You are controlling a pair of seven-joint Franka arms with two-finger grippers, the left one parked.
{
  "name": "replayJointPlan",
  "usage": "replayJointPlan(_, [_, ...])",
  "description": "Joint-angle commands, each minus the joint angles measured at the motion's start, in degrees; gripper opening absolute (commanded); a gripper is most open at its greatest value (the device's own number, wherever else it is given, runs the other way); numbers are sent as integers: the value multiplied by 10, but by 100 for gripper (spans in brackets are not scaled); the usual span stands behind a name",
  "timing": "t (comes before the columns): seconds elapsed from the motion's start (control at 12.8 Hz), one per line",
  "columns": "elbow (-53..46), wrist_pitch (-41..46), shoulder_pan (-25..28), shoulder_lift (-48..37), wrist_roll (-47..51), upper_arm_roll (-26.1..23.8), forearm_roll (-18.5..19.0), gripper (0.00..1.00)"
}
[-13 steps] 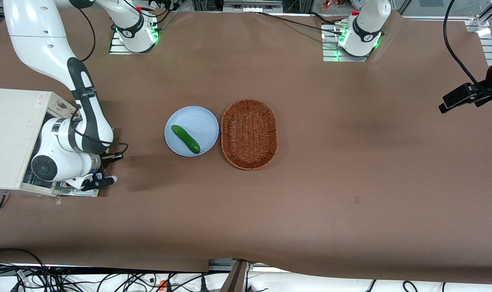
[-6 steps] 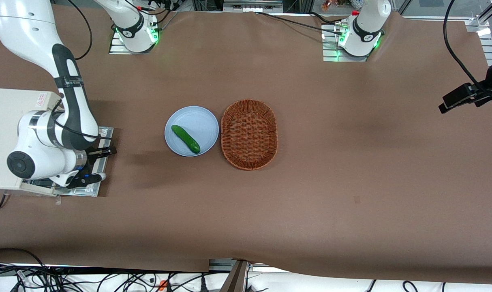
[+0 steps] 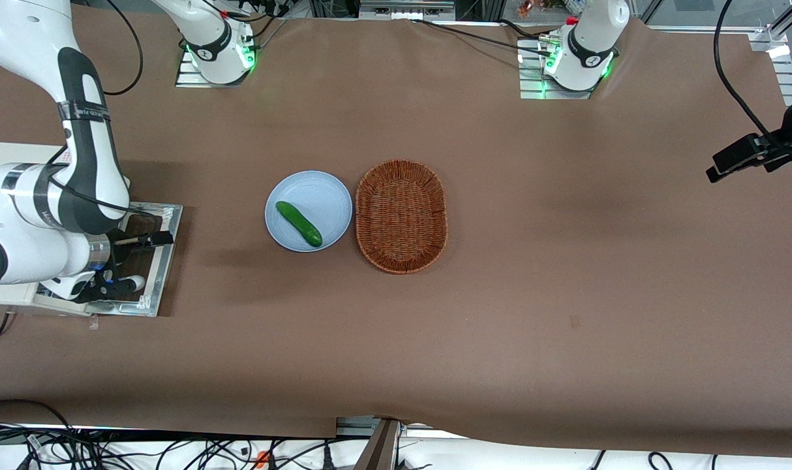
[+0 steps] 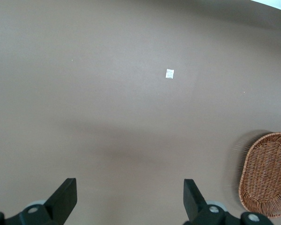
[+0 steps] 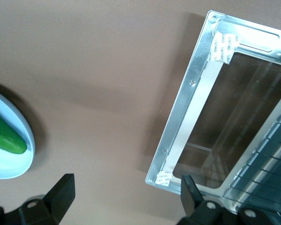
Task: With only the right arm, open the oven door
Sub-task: 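Release the lowered door and lift the right gripper away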
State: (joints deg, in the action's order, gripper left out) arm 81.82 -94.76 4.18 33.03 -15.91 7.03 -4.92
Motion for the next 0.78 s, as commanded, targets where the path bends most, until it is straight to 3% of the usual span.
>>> replayJointPlan(0.0, [-8, 36, 0, -31, 4, 8, -5, 100])
replayJointPlan(0.7, [-7, 134, 0, -150, 46, 32, 0, 100])
